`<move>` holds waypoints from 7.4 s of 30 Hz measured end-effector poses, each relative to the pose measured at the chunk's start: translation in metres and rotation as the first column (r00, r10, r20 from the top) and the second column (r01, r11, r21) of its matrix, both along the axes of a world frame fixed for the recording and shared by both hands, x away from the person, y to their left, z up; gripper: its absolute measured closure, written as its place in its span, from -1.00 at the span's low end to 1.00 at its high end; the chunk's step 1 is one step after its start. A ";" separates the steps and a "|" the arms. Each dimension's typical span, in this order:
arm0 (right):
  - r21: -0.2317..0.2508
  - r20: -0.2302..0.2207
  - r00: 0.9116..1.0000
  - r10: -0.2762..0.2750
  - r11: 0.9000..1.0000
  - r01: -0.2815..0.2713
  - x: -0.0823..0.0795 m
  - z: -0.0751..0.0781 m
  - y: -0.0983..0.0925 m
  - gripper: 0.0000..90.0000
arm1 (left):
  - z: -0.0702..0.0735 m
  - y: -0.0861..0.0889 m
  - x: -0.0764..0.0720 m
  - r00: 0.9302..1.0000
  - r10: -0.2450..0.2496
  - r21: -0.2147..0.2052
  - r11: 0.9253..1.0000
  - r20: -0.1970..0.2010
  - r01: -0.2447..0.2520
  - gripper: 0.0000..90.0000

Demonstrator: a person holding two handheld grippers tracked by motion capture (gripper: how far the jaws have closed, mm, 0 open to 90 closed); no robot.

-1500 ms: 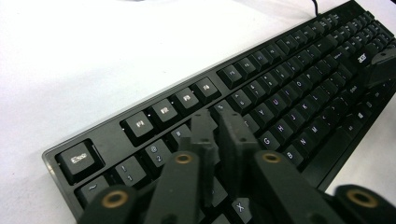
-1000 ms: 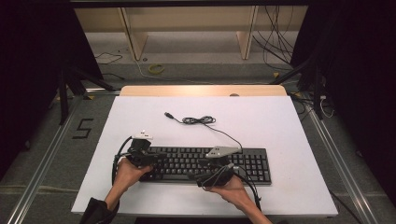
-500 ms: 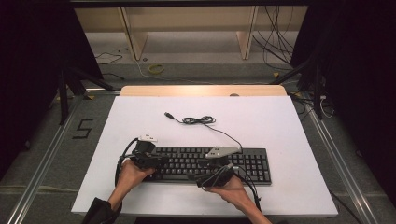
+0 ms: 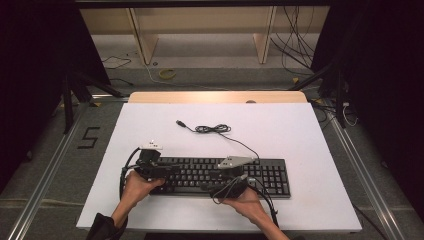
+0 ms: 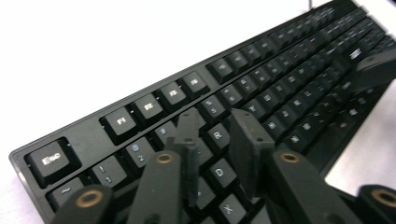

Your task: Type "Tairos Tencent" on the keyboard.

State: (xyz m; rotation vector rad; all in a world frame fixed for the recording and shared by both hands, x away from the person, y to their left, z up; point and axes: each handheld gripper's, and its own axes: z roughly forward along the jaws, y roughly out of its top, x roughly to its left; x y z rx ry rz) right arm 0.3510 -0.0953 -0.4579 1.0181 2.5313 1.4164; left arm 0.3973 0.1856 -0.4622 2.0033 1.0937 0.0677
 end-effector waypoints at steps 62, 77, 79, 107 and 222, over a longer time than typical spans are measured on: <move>-0.147 -0.033 0.999 0.007 0.989 -0.012 0.017 -0.025 0.037 1.00 | 0.010 0.007 -0.024 0.998 0.027 -0.078 0.997 0.064 -0.022 -0.28; -0.034 -0.016 1.000 -0.023 0.999 0.022 0.014 -0.008 0.013 0.67 | 0.008 0.004 -0.021 0.998 0.026 -0.064 0.998 0.063 -0.022 -0.27; -0.026 -0.015 1.000 -0.027 0.999 0.026 0.014 -0.007 0.009 0.54 | 0.008 0.004 -0.020 0.998 0.024 -0.061 0.998 0.064 -0.020 -0.27; 0.018 0.016 0.997 -0.072 0.997 0.071 0.006 0.006 -0.020 -0.19 | 0.004 -0.011 -0.012 0.998 -0.018 -0.038 0.999 0.056 0.020 -0.11; 0.074 0.081 0.986 -0.144 0.988 0.138 -0.017 0.011 -0.075 -0.31 | 0.015 -0.011 -0.026 0.988 -0.065 -0.148 0.985 0.140 0.086 -0.33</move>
